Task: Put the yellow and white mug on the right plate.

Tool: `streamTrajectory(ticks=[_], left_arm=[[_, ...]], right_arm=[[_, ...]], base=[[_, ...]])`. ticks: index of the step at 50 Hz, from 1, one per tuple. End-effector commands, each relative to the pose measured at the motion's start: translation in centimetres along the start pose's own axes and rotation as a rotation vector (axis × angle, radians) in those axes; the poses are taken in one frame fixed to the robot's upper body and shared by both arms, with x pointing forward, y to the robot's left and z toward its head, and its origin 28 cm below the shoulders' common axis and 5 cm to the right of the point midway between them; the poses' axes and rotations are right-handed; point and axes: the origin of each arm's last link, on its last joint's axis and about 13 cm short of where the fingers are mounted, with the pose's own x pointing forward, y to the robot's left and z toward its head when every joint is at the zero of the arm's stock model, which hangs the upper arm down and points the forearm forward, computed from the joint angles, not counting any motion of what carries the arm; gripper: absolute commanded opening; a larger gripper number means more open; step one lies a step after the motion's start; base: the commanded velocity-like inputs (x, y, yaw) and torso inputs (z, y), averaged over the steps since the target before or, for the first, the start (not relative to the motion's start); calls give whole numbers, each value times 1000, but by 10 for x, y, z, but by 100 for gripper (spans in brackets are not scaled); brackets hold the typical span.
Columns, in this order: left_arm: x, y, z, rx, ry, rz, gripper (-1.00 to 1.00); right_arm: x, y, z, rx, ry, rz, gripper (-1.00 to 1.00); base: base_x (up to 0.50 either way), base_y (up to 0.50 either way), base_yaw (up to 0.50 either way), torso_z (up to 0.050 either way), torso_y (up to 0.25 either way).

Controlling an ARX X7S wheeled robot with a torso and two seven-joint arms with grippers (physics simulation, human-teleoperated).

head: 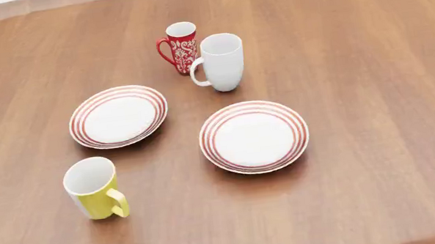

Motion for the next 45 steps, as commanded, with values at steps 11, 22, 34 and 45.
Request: streamTrajectory(ticks=[11,22,34,45], left_arm=[[0,1,3,-75,48,7,100],[0,2,4,-60,43,2,100],[0,2,4,-45,36,4,100],[-1,2,5,-42,35,4,100]], right_arm=[[-1,-2,10,-2,-7,-35,100],[-2,-1,13,-36,-24,-25,100],[-3,0,13,-57,-24,3,100],[-3,0,13,-67,-26,4,100]], base=[[0,0,0,0,0],[0,0,0,0,0],[0,283,0,0,0],[0,500,0,0,0]])
